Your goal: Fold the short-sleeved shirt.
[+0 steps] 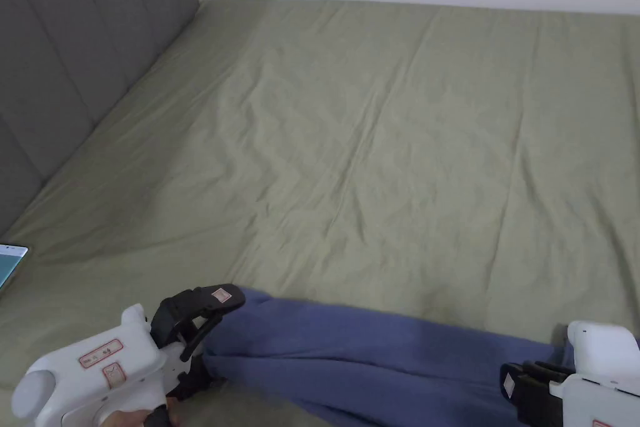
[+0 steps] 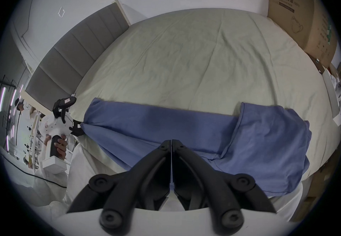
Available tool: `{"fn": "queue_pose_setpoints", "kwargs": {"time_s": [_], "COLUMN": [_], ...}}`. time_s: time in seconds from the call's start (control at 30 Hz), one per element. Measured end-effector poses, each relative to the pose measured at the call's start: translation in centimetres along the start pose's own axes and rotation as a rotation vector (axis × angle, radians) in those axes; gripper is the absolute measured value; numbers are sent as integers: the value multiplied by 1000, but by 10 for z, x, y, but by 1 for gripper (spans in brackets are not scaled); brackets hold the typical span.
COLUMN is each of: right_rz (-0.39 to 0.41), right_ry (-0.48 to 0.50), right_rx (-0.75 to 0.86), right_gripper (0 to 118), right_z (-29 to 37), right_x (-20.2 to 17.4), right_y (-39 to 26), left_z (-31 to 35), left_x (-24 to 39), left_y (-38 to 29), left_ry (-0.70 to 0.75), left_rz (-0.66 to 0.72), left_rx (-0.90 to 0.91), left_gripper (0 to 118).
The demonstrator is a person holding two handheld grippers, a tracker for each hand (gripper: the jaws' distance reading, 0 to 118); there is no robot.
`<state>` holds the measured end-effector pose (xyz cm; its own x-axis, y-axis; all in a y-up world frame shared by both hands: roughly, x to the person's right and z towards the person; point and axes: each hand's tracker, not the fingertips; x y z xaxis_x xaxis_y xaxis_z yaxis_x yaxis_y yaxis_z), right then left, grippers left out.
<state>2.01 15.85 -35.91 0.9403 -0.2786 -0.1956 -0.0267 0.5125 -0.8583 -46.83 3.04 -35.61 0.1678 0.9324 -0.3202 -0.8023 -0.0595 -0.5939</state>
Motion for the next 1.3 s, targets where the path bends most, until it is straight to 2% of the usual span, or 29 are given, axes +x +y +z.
{"fn": "queue_pose_setpoints", "kwargs": {"time_s": [0.03, 0.07, 0.1, 0.13, 0.17, 0.2, 0.27, 0.33, 0.43, 0.5, 0.6, 0.73, 0.8, 0.9, 1.03, 1.07, 1.1, 1.13, 1.17, 1.2, 1.23, 1.3], "right_rz": [-7, -12, -13, -16, -21, -28, -42, -54, -96, -131, -167, -216, -250, -313, -398, -425, -444, -471, -487, -501, -518, -535], "right_ry": [0, -4, -8, -12, -14, -11, -13, -20, -14, -17, -19, -28, -35, -44, -75, -83, -82, -86, -90, -97, -107, -110], "right_rx": [-4, -5, -5, -10, -13, -17, -15, -10, 4, 18, 40, 72, 95, 130, 161, 171, 170, 170, 168, 168, 169, 169], "right_gripper": [1, 1, 1, 1, 1, 1, 1, 1, 1, 1, 1, 1, 1, 1, 1, 1, 1, 1, 1, 1, 1, 1], "right_z": [-1, -2, -2, -3, -3, -3, -1, 3, 8, 11, 18, 29, 38, 51, 68, 71, 72, 74, 75, 75, 76, 78], "right_x": [2, 3, 3, 4, 5, 7, 10, 15, 26, 34, 47, 68, 79, 101, 129, 135, 142, 148, 153, 157, 160, 164], "right_y": [0, 0, 0, 0, -1, -1, -3, -4, -6, -7, -9, -13, -17, -27, -43, -48, -52, -57, -60, -64, -67, -72], "left_z": [-6, -11, -16, -20, -25, -35, -29, -13, 8, 16, 14, -28, -56, -111, -172, -183, -194, -205, -213, -218, -221, -221], "left_x": [-2, -4, -4, -4, -4, 3, 4, 22, 56, 98, 145, 194, 211, 215, 204, 199, 194, 189, 186, 182, 176, 176], "left_y": [4, 5, 8, 8, 9, 3, 0, -3, -17, -49, -83, -134, -162, -198, -240, -247, -254, -262, -267, -272, -275, -276], "left_ry": [-29, -52, -24, 14, 113, 218, 103, 134, 247, 294, 311, 236, 244, 270, 281, 284, 299, 323, 351, 366, 353, 365], "left_rz": [8, 21, 15, -8, -41, -80, -89, -106, -259, -347, -514, -642, -715, -853, -891, -906, -939, -942, -956, -987, -987, -989], "left_rx": [-15, -24, -22, -29, -39, -57, -43, -21, 50, 76, 104, 20, -22, -163, -331, -351, -382, -419, -469, -520, -534, -528], "left_gripper": [111, 97, 67, 24, 22, 22, 22, 22, 22, 22, 22, 22, 22, 22, 23, 27, 38, 52, 74, 87, 95, 92]}}
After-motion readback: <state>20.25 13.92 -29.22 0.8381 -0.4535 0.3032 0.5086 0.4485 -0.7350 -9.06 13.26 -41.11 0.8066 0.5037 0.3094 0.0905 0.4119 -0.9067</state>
